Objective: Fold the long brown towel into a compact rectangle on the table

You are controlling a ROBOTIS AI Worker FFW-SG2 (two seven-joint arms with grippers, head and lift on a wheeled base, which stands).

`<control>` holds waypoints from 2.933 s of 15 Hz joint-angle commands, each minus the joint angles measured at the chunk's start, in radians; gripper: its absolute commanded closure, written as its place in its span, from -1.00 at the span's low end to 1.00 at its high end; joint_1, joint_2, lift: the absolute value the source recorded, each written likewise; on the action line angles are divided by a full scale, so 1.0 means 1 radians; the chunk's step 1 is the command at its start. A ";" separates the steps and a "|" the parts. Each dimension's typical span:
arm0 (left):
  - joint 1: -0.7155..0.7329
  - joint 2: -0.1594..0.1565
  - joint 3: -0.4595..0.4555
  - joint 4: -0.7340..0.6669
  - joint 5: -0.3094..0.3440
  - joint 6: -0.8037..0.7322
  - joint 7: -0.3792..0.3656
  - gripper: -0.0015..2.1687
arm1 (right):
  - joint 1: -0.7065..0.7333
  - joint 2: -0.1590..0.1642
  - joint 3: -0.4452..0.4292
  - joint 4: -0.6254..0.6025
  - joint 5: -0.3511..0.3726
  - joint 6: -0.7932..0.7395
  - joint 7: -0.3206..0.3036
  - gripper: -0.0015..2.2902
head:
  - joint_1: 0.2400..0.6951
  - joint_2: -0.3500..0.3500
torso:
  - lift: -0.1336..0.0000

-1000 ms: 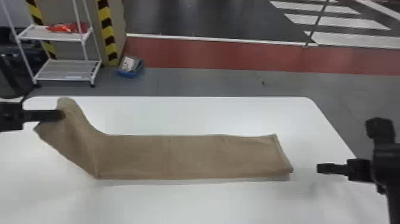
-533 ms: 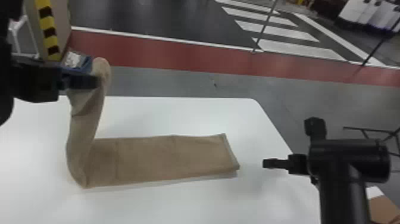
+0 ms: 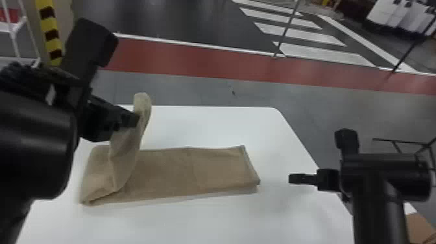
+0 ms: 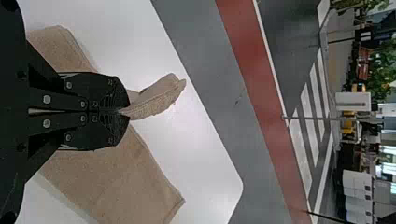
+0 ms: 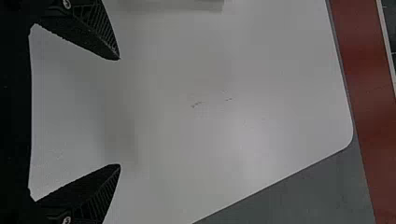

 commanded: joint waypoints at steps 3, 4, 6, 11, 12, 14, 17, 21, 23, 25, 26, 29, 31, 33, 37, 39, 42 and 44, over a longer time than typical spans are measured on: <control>-0.009 -0.003 -0.037 0.074 -0.001 0.010 0.052 0.98 | 0.016 0.000 -0.016 -0.011 -0.012 0.001 0.002 -0.95 | 1.00 -1.00 | -0.87; -0.008 -0.003 -0.040 0.093 0.005 0.010 0.064 0.98 | 0.016 0.000 -0.019 -0.011 -0.013 -0.002 0.005 -0.95 | 1.00 -1.00 | -0.87; 0.004 -0.003 -0.043 0.123 0.013 0.010 0.084 0.98 | 0.018 0.000 -0.023 -0.011 -0.018 -0.002 0.005 -0.95 | 1.00 -1.00 | -0.87; 0.029 -0.003 -0.073 0.176 0.051 0.010 0.102 0.98 | 0.021 0.000 -0.023 -0.014 -0.016 0.004 0.005 -0.95 | 1.00 -1.00 | -0.87; 0.032 -0.003 -0.082 0.186 0.064 0.010 0.116 0.98 | 0.024 0.001 -0.023 -0.020 -0.016 0.007 0.005 -0.95 | 1.00 -1.00 | -0.87; 0.038 -0.003 -0.097 0.205 0.090 0.010 0.133 0.98 | 0.028 0.006 -0.023 -0.024 -0.013 0.014 0.005 -0.95 | 1.00 -1.00 | -0.87; 0.047 -0.003 -0.126 0.205 0.105 0.010 0.165 0.98 | 0.028 0.006 -0.023 -0.032 -0.015 0.023 0.005 -0.95 | 1.00 -1.00 | -0.87; 0.086 -0.003 -0.161 0.196 0.151 0.010 0.207 0.62 | 0.035 0.006 -0.023 -0.061 -0.018 0.050 0.005 -0.95 | 1.00 -1.00 | -0.87; 0.109 -0.003 -0.184 0.170 0.179 0.010 0.223 -0.83 | 0.033 0.006 -0.028 -0.066 -0.027 0.060 0.008 -0.95 | 1.00 -1.00 | -0.87; 0.127 -0.003 -0.194 0.136 0.186 0.010 0.228 -0.98 | 0.030 0.004 -0.049 -0.107 -0.092 0.135 0.017 -0.95 | 1.00 -1.00 | -0.87; 0.132 -0.003 -0.195 0.121 0.194 0.010 0.234 -0.97 | 0.033 0.001 -0.051 -0.138 -0.105 0.135 0.020 -0.95 | 1.00 -1.00 | -0.87; 0.145 -0.003 -0.191 0.077 0.212 0.010 0.260 -0.97 | 0.036 0.007 -0.042 -0.201 -0.139 0.135 0.025 -0.95 | 1.00 -1.00 | -0.87; 0.161 -0.003 -0.154 0.034 0.211 0.010 0.254 -0.97 | 0.039 0.037 -0.035 -0.235 -0.176 0.135 0.025 -0.95 | 1.00 -1.00 | -0.87; 0.179 -0.003 -0.060 -0.017 0.212 0.010 0.208 -0.97 | 0.067 0.090 0.004 -0.304 -0.181 0.135 0.023 -0.95 | 1.00 -1.00 | -0.87; 0.202 -0.003 0.173 -0.114 0.243 0.010 0.105 -0.97 | 0.153 0.169 0.147 -0.474 -0.164 0.135 0.015 -0.93 | 1.00 -1.00 | -0.87; 0.207 -0.003 0.270 -0.146 0.300 0.010 0.098 -0.97 | 0.197 0.169 0.282 -0.555 -0.079 0.135 0.011 -0.93 | 1.00 -0.93 | -0.87; 0.216 -0.003 0.434 -0.173 0.398 0.010 0.096 -0.97 | 0.275 0.165 0.517 -0.598 0.197 0.047 0.003 -0.92 | 1.00 -0.65 | -0.87; 0.219 -0.003 0.506 -0.187 0.438 0.010 0.096 -0.97 | 0.297 0.150 0.655 -0.598 0.398 -0.161 0.003 -0.92 | 1.00 -0.43 | -0.87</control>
